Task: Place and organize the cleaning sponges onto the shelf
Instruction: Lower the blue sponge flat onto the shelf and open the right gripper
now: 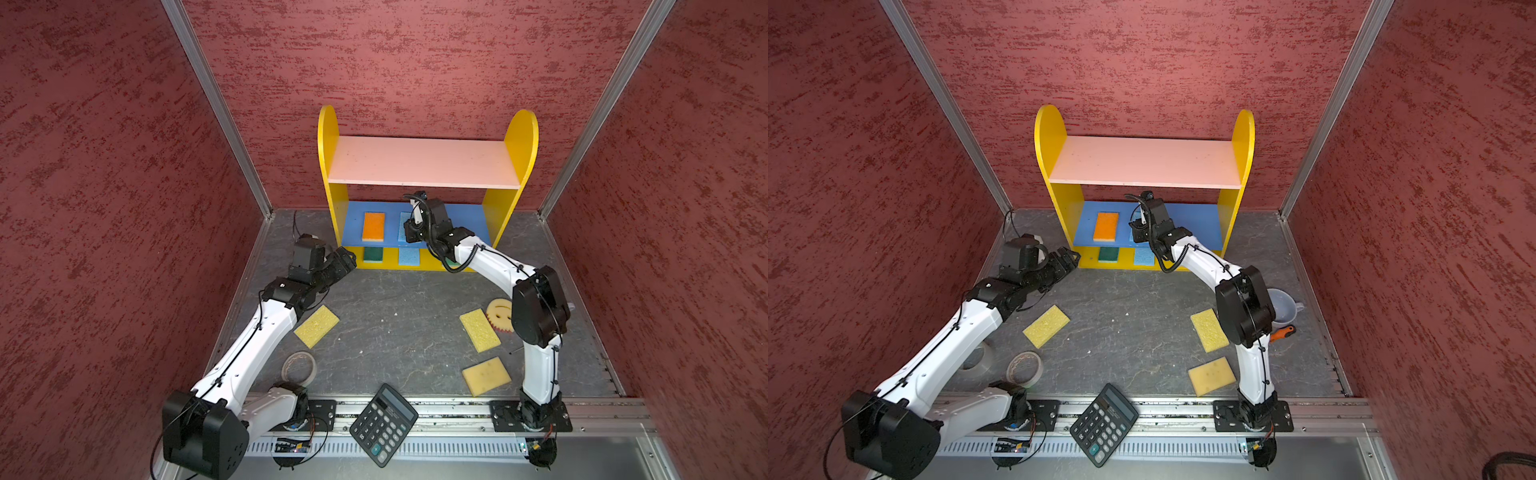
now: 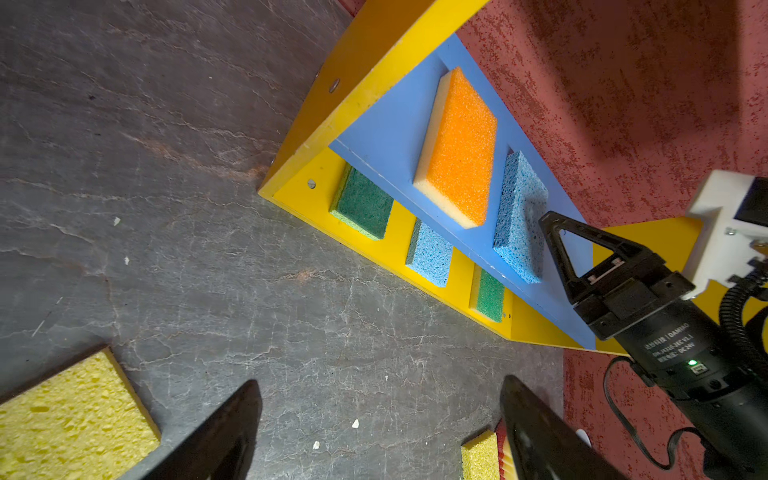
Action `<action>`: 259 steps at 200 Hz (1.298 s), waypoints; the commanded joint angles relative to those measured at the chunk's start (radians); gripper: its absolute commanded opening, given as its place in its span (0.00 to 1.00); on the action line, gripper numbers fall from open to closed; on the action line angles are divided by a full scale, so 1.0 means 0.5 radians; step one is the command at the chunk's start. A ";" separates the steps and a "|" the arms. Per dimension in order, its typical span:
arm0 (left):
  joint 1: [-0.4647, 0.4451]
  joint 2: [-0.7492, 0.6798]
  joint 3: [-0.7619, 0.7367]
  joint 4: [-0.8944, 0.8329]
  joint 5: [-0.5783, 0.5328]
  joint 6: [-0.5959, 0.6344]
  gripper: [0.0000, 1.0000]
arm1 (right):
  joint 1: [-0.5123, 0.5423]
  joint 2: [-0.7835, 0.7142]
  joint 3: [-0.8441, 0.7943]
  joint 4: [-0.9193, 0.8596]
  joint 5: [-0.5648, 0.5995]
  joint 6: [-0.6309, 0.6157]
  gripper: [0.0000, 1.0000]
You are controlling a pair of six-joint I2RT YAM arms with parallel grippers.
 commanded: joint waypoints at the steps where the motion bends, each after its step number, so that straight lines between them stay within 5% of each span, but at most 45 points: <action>1: 0.019 -0.057 0.013 -0.052 -0.019 0.051 0.90 | -0.006 0.043 0.053 -0.079 0.001 0.038 0.25; 174: 0.047 -0.124 -0.016 -0.059 -0.017 0.006 0.90 | -0.009 -0.159 0.061 -0.200 -0.015 -0.261 0.21; 228: 0.047 -0.146 -0.043 -0.038 -0.047 -0.008 0.90 | -0.007 -0.429 -0.237 -0.105 -0.245 -0.105 0.00; 259: 0.050 -0.140 -0.037 -0.034 -0.060 0.004 0.91 | -0.009 -0.576 -0.474 -0.024 -0.334 0.011 0.00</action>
